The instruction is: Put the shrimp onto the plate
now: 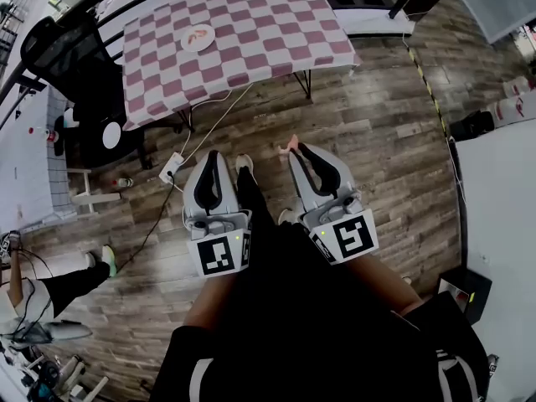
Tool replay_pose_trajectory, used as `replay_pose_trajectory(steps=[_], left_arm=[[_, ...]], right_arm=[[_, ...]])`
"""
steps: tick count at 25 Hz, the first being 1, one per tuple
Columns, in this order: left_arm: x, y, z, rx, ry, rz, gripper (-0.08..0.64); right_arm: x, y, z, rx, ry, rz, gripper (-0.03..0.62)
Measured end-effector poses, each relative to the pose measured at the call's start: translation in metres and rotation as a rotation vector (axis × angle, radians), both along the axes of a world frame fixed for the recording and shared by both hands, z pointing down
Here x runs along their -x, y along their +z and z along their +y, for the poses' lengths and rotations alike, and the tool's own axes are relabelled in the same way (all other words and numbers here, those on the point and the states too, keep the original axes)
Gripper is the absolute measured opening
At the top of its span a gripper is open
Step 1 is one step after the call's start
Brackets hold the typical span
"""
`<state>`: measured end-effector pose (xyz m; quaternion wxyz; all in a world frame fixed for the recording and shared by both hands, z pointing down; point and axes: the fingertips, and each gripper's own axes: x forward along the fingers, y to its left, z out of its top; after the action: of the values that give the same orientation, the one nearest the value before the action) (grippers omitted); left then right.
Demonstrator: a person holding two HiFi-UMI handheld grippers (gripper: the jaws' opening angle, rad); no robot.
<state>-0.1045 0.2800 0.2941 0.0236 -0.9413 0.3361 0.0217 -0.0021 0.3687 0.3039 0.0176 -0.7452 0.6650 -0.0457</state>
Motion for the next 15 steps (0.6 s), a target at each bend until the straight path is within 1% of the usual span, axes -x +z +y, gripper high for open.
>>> replay_pose_trajectory(steps=[4, 15], left_arm=[[-0.011, 0.005, -0.029, 0.009, 0.006, -0.009, 0.009], [-0.027, 0.011, -0.125, 0.048, -0.049, 0.011, 0.009]], right_arm=[[-0.006, 0.001, -0.029, 0.01, -0.019, 0.005, 0.049], [-0.024, 0.004, -0.128, 0.053, -0.082, 0.032, 0.049]])
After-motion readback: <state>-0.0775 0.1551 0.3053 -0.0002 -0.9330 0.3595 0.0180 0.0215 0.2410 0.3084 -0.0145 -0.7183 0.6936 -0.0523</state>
